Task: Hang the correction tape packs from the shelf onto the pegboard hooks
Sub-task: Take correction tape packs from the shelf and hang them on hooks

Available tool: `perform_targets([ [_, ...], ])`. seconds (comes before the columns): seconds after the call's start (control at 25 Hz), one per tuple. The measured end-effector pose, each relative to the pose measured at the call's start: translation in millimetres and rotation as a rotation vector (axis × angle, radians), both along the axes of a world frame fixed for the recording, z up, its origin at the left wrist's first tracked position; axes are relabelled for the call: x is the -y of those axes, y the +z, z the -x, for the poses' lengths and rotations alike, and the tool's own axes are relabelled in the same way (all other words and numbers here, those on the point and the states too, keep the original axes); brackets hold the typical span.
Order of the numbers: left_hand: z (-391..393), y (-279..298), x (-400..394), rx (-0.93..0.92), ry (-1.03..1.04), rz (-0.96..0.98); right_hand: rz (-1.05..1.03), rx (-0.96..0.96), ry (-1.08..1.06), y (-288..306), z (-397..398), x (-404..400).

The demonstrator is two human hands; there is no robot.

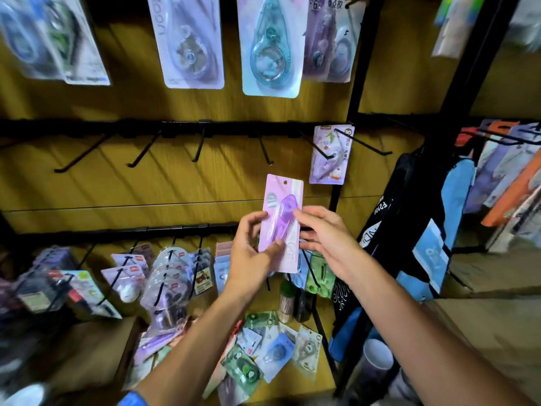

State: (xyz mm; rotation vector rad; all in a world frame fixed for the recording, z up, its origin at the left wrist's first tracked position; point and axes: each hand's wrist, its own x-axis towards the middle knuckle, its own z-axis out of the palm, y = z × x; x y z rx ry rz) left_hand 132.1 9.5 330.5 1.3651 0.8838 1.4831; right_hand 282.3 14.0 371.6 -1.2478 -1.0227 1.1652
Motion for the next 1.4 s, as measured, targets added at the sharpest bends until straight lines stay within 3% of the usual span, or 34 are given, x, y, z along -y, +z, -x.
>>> perform_targets([
  [0.24,3.6,13.7,34.5,0.001,-0.173,0.06,-0.098,-0.085,-0.078,5.7,-5.1,35.3],
  [0.36,9.8,20.6,35.6,-0.031,-0.14,0.082,-0.198,-0.096,-0.143,13.3,-12.9,49.8],
  [0.44,17.9,17.8,28.5,-0.234,0.0,0.071,-0.273,-0.133,-0.171,20.9,-22.4,58.9],
  [0.6,35.6,6.2,13.9,-0.882,0.177,-0.038,-0.342,-0.133,-0.211,33.4,-36.5,65.3],
  [0.68,37.6,2.4,12.9,-0.982,0.182,-0.055,-0.343,-0.117,-0.221,38.2,-37.8,61.3],
  [1.08,36.2,-4.0,7.9,-0.982,0.177,-0.052,-0.229,0.0,-0.284,50.9,-29.6,31.5],
  [1.4,57.9,-12.4,-28.0,-1.016,0.213,-0.071,-0.102,-0.008,-0.356,55.7,-23.5,-84.9],
])
